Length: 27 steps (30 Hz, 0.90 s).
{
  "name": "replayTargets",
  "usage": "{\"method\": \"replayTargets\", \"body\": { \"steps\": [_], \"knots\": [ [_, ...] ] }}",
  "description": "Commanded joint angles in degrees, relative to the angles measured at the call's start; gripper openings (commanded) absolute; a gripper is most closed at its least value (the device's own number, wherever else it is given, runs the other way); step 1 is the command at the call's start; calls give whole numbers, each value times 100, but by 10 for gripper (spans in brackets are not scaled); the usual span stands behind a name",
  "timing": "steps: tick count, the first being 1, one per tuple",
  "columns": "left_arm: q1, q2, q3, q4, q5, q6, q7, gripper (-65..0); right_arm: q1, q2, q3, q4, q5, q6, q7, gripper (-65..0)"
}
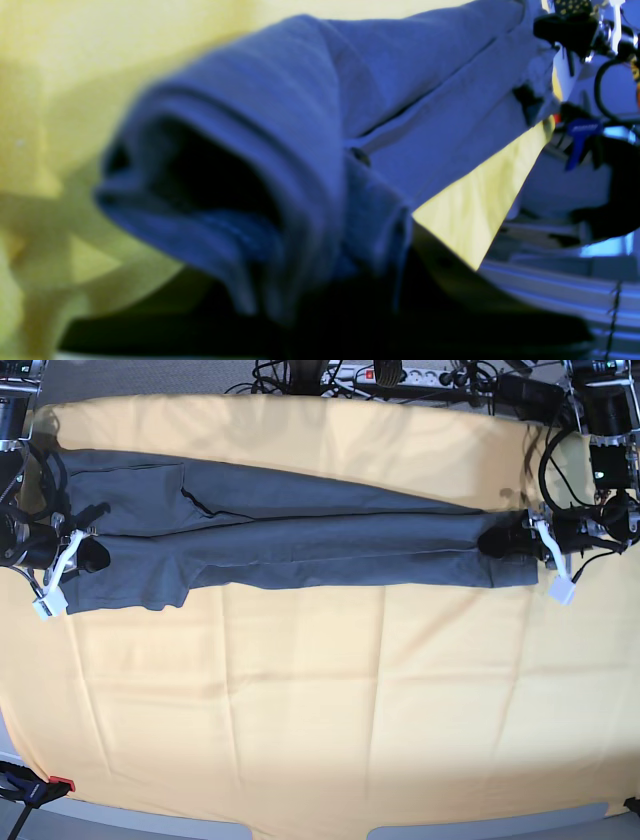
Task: Fold the T-shirt properly
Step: 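Grasp the strip end with the left gripper and fold it toward the right gripper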
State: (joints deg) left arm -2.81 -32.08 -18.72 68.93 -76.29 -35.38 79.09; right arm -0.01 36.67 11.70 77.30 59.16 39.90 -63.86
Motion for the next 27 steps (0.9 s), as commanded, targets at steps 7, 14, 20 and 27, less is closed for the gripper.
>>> {"method": "replayTargets", "body": {
  "steps": [7,14,20,27],
  "knots": [
    [-595,-92,-13,39,-531,66,91,-650,44,96,35,66,42,10,129,-650],
    [-785,22,-13,271,-871,114,91,-650,48,-225,33,66,-568,10,208,-650],
    [-680,339,-4,894,-871,107,91,-650,48,-398,33,66,-568,10,348,-650],
    [-345,861,-2,1502,-871,55,91,-650,50,-457,33,66,-970,10,476,-650]
  ]
}}
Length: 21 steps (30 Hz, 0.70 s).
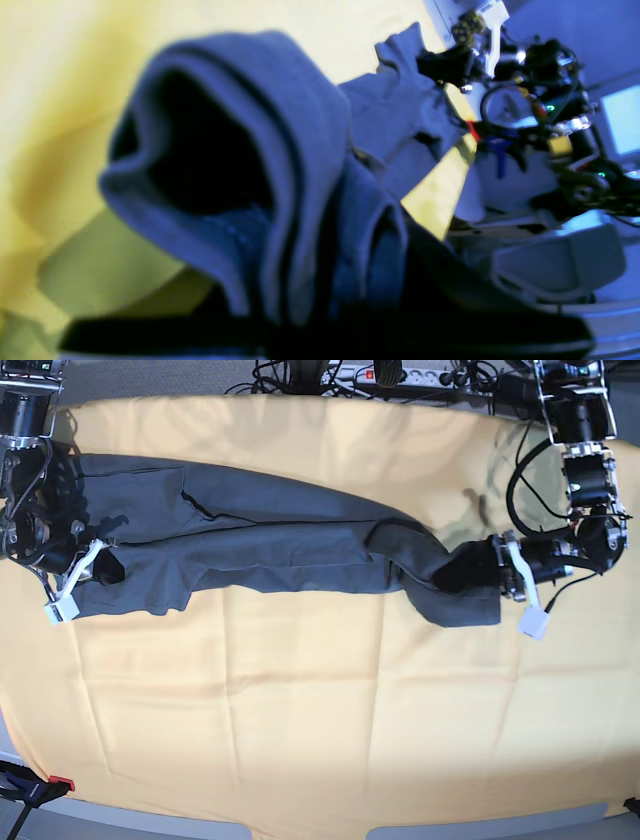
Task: Fold the T-shirt properly
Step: 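Grasp the strip end with the left gripper and fold it toward the right gripper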
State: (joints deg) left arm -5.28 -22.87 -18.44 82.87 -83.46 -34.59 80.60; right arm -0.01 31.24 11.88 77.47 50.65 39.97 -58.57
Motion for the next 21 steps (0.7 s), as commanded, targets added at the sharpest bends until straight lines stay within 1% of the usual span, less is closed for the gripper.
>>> {"method": "replayTargets", "body": {
  "steps": [1,8,15,16,19,21],
  "knots": [
    [-63,57,-31,136,-154,-48,-60,-650,52,85,15,48,-166,3,-24,-650],
    [-35,955,-31,140,-154,-105,-60,-650,50,85,15,48,-162,3,-13,-650],
    [-83,1947,109,138,-154,-452,-60,-650,48,85,15,48,-162,3,-13,-650],
    [-81,2057,177,138,-154,-529,-60,-650,48,87,15,48,-162,3,-13,-650],
    [-76,2297,411,140,-154,-541,-60,-650,48,85,15,48,-160,3,-15,-650],
    [-76,2400,581,138,-11,-541,-133,-650,48,85,15,48,-160,3,-57,-650]
  ]
}}
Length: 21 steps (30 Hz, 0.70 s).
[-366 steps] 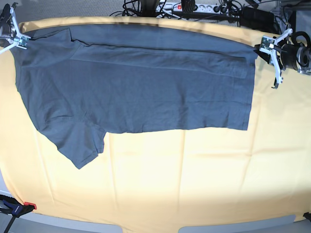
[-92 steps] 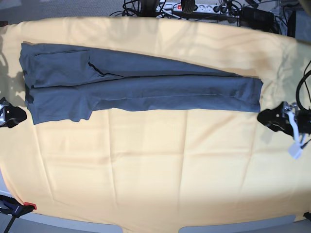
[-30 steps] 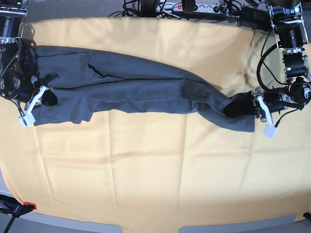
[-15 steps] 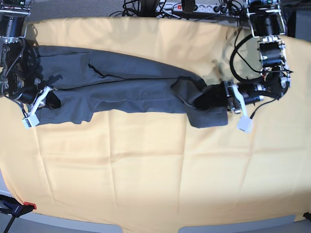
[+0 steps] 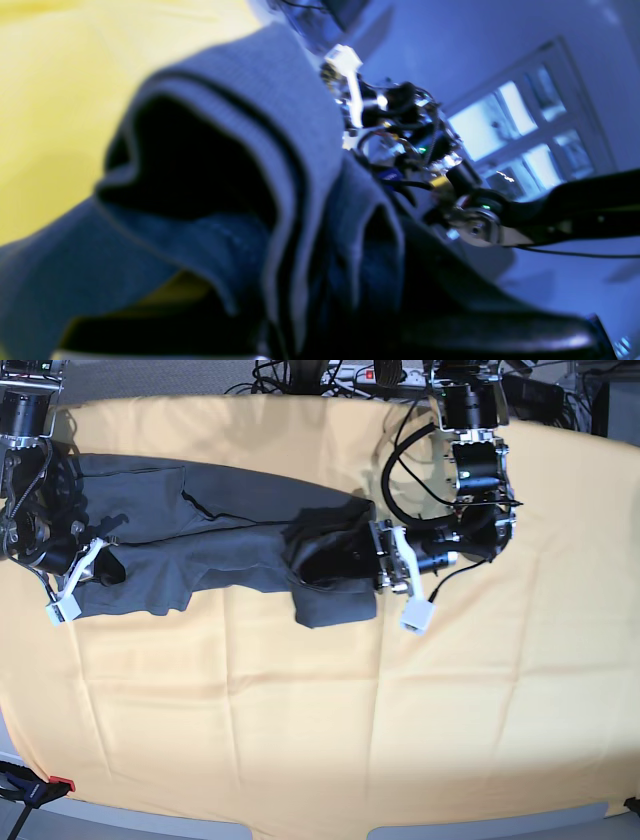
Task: Fold the T-shirt properly
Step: 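Grasp the strip end with the left gripper and fold it toward the right gripper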
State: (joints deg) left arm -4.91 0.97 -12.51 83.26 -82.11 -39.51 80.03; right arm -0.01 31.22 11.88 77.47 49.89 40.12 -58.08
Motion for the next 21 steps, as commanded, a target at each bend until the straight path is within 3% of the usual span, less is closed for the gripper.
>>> {"method": "replayTargets", "body": {
  "steps": [1,2,4,6,8,13,17,19,20,21],
  "knots": [
    [-114,52,81,98,-85,-49,-149,-650,50,90,15,48,-81,-12,-120,-650],
    [-114,101,175,98,-90,-49,-166,-644,48,90,15,48,-81,-12,-129,-650],
    [-118,136,400,101,-138,-49,-173,-463,50,90,15,48,-66,-12,-151,-636],
    [-118,144,625,101,-177,-49,-234,-261,50,90,15,48,-66,-12,-149,-541],
    [-116,144,785,101,-225,-49,-404,-163,50,90,15,48,-63,-12,-149,-469],
    [-120,149,861,101,-142,-49,-1025,-158,52,92,17,48,44,-12,-149,-454],
    [-149,173,769,101,544,-49,-1019,-174,131,173,17,55,590,-12,-149,-454],
    [-146,170,704,101,970,-49,-1019,-264,271,245,48,107,811,-12,-214,-454],
    [-146,170,667,101,1231,-49,-1019,-363,361,269,125,179,914,-12,-356,-453],
    [-144,170,627,101,1532,-49,-1016,-501,448,297,243,286,1040,-12,-516,-453]
  ]
}}
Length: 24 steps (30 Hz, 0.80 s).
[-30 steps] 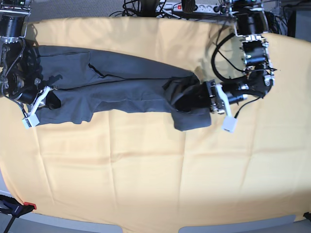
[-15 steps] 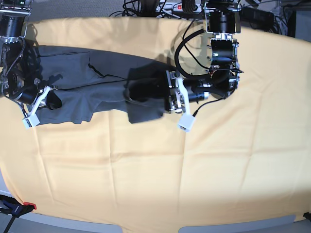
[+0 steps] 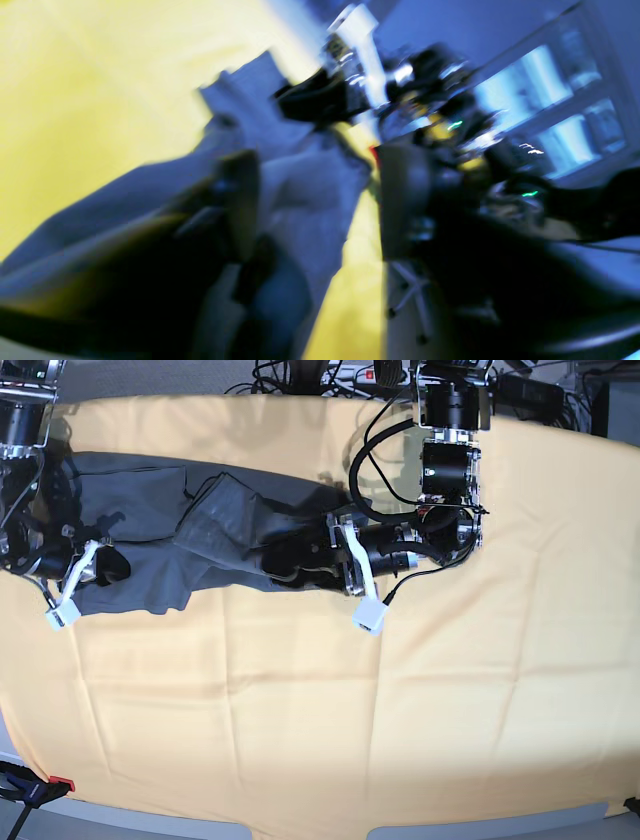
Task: Fold the T-shirt properly
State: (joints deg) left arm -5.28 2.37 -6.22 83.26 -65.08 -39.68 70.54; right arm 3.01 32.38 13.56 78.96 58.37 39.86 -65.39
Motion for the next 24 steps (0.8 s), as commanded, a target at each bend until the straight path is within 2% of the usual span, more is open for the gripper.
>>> {"method": "replayTargets", "body": {
  "steps": [1,3,5,8,9,11,15,19,24],
  "knots": [
    [-101,11,-55,101,177,-32,-68,-650,221,195,251,286,269,14,72,-453],
    [-46,-7,-186,101,704,-32,-101,-650,278,195,719,623,343,14,-127,-452],
    [15,-76,-264,101,813,-32,-208,-650,254,197,1235,955,337,14,-247,-440],
    [15,-175,-341,101,807,-32,-225,-650,203,293,1827,1102,540,-20,-616,-333],
    [9,-195,-372,101,807,-32,-243,-650,122,323,1967,1102,586,-133,-680,-301],
    [0,-210,-409,101,804,-32,-245,-650,-173,328,2192,1091,616,-153,-691,-278],
    [0,-308,-415,101,804,-32,-243,-650,-964,216,2330,1091,616,-98,-662,-277],
    [-17,-433,-415,101,787,-32,-243,-650,-1449,59,2330,1091,562,-96,-358,-277],
    [-15,-590,-437,101,787,-28,-238,-650,-1665,-192,2330,1086,-275,-433,225,-276]
  ]
}}
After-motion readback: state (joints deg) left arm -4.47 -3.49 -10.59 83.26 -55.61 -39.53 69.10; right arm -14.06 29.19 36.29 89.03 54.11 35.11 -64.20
